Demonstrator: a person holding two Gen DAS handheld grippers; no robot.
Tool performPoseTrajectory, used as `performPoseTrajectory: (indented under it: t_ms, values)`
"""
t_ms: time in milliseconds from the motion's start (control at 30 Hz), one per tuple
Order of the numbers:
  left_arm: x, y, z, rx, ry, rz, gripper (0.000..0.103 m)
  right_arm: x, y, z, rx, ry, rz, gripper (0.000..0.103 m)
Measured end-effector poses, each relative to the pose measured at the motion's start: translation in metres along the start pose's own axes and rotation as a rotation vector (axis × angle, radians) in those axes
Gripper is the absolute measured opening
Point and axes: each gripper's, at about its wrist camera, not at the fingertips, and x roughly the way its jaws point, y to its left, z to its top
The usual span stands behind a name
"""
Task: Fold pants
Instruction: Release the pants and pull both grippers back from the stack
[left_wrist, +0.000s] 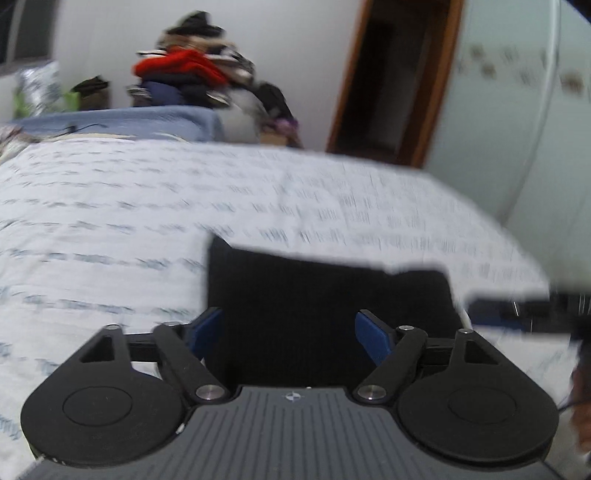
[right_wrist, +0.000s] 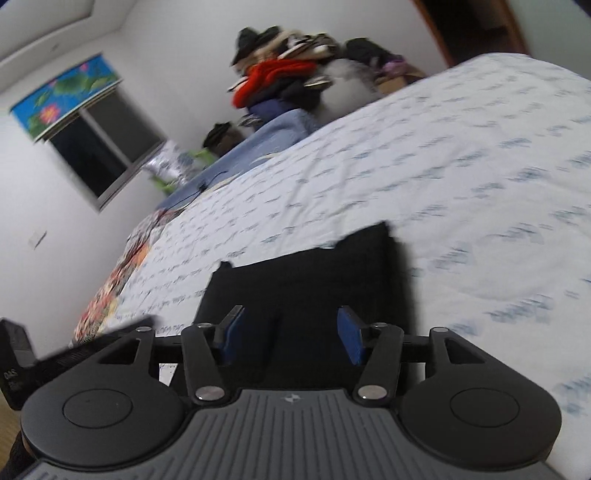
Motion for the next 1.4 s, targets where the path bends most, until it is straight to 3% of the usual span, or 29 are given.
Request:
performPoseTrajectory:
  t_ms: [100,167,233,400,467,533,600,633,700,900,1033,1200,1233,1400]
  values:
    - [0.03,-0.011,-0.023,0.057,0.095,0.02,0.075,0.022,0.0,-0.006,-0.007,0.053,-0.033,0.054]
    - [0.032,-0.011,-0.036,0.072,0.047,0.016,0.079,0.034,-0.013,-0.019,0.012,0.087,-0.049,0.052]
    - [0.033,-0.012,-0.043,0.087,0.025,0.016,0.08,0.03,-0.026,-0.029,0.038,0.046,0.011,0.05]
    - [0.029,-0.013,-0.038,0.082,0.02,0.019,0.08,0.022,-0.033,-0.028,0.083,0.036,0.031,0.045]
    - [0.011,-0.008,-0.033,0.048,0.009,0.025,0.081,0.004,-0.022,-0.03,0.081,0.002,-0.011,0.048]
    - [-0.017,-0.002,-0.036,0.034,-0.049,0.044,0.084,-0.023,-0.009,-0.038,0.04,-0.063,-0.042,0.051]
    - [-0.04,0.004,-0.043,0.031,-0.105,0.088,0.092,-0.05,0.004,-0.05,-0.028,-0.148,-0.073,0.06]
    - [-0.049,0.008,-0.047,0.017,-0.118,0.109,0.092,-0.06,0.009,-0.055,-0.067,-0.18,-0.102,0.07]
    - [-0.06,0.014,-0.053,-0.031,-0.116,0.113,0.092,-0.072,0.017,-0.067,-0.137,-0.203,-0.179,0.075]
    - [-0.042,0.012,-0.066,-0.014,-0.001,0.149,0.093,-0.056,0.007,-0.083,-0.071,-0.127,-0.305,0.075]
    - [-0.038,0.018,-0.077,-0.055,-0.018,0.147,0.103,-0.043,0.019,-0.091,-0.099,-0.094,-0.325,0.075]
    - [-0.034,0.023,-0.093,-0.097,-0.022,0.145,0.103,-0.022,0.024,-0.116,-0.189,-0.068,-0.365,0.08]
    - [-0.034,0.024,-0.093,-0.101,-0.021,0.138,0.103,-0.022,0.024,-0.123,-0.224,-0.104,-0.362,0.082]
    - [-0.031,0.023,-0.091,-0.09,-0.002,0.097,0.103,-0.02,0.028,-0.125,-0.256,-0.089,-0.354,0.091]
